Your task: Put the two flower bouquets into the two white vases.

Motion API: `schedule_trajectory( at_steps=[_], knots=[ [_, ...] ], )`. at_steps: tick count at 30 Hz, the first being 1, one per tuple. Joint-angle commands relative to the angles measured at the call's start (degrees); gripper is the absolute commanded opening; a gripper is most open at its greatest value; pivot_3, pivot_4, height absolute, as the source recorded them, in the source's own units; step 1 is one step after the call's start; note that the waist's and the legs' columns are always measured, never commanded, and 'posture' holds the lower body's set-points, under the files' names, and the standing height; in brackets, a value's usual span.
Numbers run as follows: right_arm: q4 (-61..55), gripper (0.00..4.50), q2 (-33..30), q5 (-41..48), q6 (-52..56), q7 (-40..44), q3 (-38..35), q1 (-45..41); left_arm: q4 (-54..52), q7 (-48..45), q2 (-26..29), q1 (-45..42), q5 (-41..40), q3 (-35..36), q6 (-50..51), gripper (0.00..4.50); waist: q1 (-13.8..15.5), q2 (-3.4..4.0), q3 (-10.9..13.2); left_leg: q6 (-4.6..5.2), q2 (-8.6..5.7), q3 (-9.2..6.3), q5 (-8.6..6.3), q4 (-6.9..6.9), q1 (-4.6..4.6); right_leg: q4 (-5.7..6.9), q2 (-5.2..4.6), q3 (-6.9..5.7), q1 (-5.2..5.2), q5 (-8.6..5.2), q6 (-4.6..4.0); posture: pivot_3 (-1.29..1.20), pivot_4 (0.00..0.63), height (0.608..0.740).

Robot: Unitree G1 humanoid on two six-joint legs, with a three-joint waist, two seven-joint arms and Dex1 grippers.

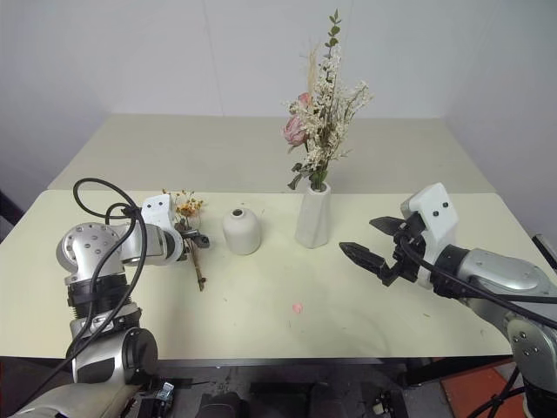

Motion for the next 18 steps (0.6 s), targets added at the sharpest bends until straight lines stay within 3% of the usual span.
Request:
schedule_trajectory(
  at_steps=[1, 6, 8, 15, 18],
  knots=[
    [-2.27, 4.49, 0.63, 1.48, 0.02, -2.43, -3.65, 1.01, 7.01, 5.91, -0.44, -0.66, -7.1, 0.8, 0.46, 4.31, 0.11, 0.03, -0.03, 0.0, -0.02, 0.0, 0.0, 0.0, 0.01, 0.0, -0.01, 0.01, 0.0, 0.0, 0.0, 0.0, 0.15, 0.74],
    [-2.46, 4.5, 2.21, 2.29, 0.04, -4.85, -4.79, 2.75, 16.87, 9.55, -0.36, -4.09, -7.68, 4.18, 0.46, 3.18, 0.49, 0.18, -0.2, -0.01, -0.05, -0.01, 0.0, -0.01, 0.08, -0.02, -0.01, -0.01, 0.12, 0.0, 0.01, 0.0, 0.15, 0.74],
    [-2.29, 4.5, 2.68, 2.46, -0.06, -5.58, -5.29, 3.43, 20.6, 10.03, -0.1, -5.8, -5.37, 5.92, 0.46, 2.73, 0.73, 0.25, -0.28, -0.01, -0.08, -0.01, 0.01, 0.0, 0.13, -0.03, -0.03, -0.01, 0.18, -0.01, 0.01, 0.0, 0.15, 0.74],
    [-1.85, 4.5, 3.51, 2.1, -0.82, -7.37, -5.42, 5.03, 28.47, 7.94, 0.18, -8.99, 2.64, 10.22, 0.27, 0.55, 0.93, 0.43, -0.46, -0.01, -0.14, 0.0, -0.01, -0.08, 0.85, -0.14, -0.06, -0.03, 0.93, -0.25, 0.36, 0.0, 0.15, 0.74],
    [-1.69, 4.5, 3.81, 2.02, -1.02, -8.12, -5.32, 5.28, 29.32, 6.57, -0.13, -9.65, 6.06, 11.41, -0.11, 0.03, 0.98, 0.73, -0.64, -0.01, -0.16, 0.01, -0.01, -0.1, 0.85, -0.14, -0.07, -0.02, 0.93, -0.25, 0.36, 0.0, 0.15, 0.74]
  ],
)
